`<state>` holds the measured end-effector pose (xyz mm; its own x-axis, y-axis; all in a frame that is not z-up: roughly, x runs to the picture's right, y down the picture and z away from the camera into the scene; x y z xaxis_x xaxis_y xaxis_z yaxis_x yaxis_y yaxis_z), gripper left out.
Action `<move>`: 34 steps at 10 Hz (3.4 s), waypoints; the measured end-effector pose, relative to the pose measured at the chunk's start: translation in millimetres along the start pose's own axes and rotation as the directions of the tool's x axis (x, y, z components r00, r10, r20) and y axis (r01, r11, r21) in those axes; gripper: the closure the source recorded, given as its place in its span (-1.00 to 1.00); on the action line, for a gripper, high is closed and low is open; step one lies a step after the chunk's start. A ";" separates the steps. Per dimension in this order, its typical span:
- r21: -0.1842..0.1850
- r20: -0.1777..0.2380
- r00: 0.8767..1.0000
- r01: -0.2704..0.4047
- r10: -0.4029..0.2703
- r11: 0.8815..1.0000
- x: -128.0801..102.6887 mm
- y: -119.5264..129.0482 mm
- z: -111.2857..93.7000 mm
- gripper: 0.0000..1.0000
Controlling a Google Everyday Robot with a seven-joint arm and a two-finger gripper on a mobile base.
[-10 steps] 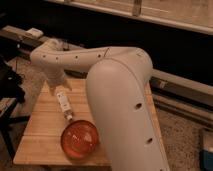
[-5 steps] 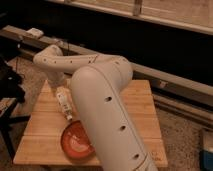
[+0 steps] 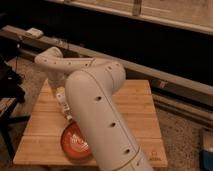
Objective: Place the bottle in the ceramic bowl
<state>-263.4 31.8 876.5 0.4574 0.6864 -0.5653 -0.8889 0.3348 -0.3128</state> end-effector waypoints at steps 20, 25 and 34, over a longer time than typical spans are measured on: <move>0.020 -0.210 0.977 0.054 -0.049 0.998 18.0 10.7 67.5 0.23; 0.028 -0.184 0.982 0.046 -0.040 0.999 20.7 11.9 47.6 1.00; 0.008 -0.062 0.994 0.089 -0.088 0.996 104.8 -1.3 -56.6 1.00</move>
<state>-212.8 66.8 774.4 0.5347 0.6129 -0.5818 -0.8449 0.3996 -0.3555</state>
